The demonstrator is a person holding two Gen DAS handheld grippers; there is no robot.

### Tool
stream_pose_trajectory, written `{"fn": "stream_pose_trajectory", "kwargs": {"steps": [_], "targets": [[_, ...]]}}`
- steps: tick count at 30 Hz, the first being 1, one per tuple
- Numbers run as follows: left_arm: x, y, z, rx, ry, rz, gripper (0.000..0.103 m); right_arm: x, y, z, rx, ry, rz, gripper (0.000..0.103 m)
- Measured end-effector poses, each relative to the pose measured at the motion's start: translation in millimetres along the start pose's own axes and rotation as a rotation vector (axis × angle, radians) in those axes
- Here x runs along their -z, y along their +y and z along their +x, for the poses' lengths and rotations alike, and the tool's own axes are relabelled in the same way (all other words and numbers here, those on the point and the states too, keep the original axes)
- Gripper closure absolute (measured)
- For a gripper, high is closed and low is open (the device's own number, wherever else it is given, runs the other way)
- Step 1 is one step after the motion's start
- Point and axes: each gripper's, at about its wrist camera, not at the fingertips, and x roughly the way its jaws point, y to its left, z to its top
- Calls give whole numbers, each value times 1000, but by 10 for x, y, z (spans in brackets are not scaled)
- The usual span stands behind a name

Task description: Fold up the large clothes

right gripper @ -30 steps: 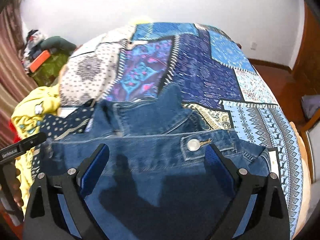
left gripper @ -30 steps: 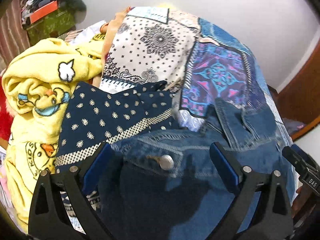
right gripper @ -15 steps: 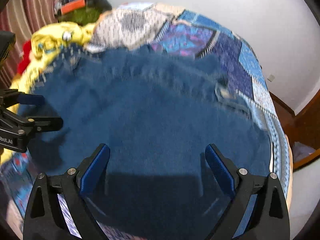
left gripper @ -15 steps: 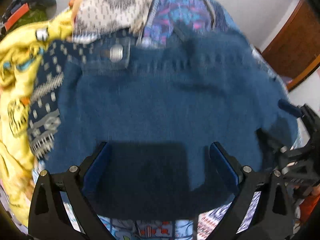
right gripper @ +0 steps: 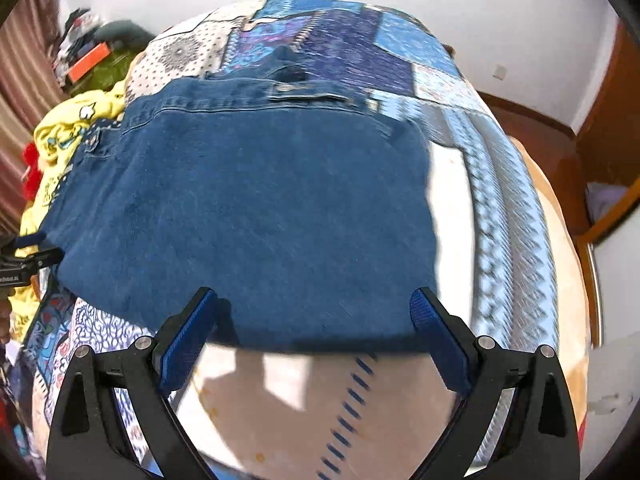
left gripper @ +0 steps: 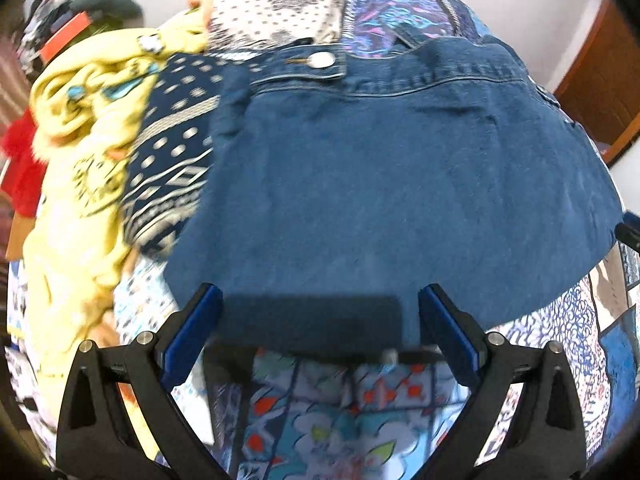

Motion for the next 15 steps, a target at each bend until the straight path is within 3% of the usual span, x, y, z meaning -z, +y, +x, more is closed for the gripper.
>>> {"fn": "stream_pose_trajectory", "kwargs": {"steps": [2,7,12,15], "targets": [[90,130,-46,-14,4,-43,3,67,-70,-10,33,20,25,7],[366,446,-172,-10,-13,-185,3,185,-148,-65,-11,31,78,7],[650,775,-217,155,-36,-437,3,169,-53,-205,-11,-23,52,7],[784,883,-115,300,-27,-598,3,81,53,-241,-30,-55,31,7]]}}
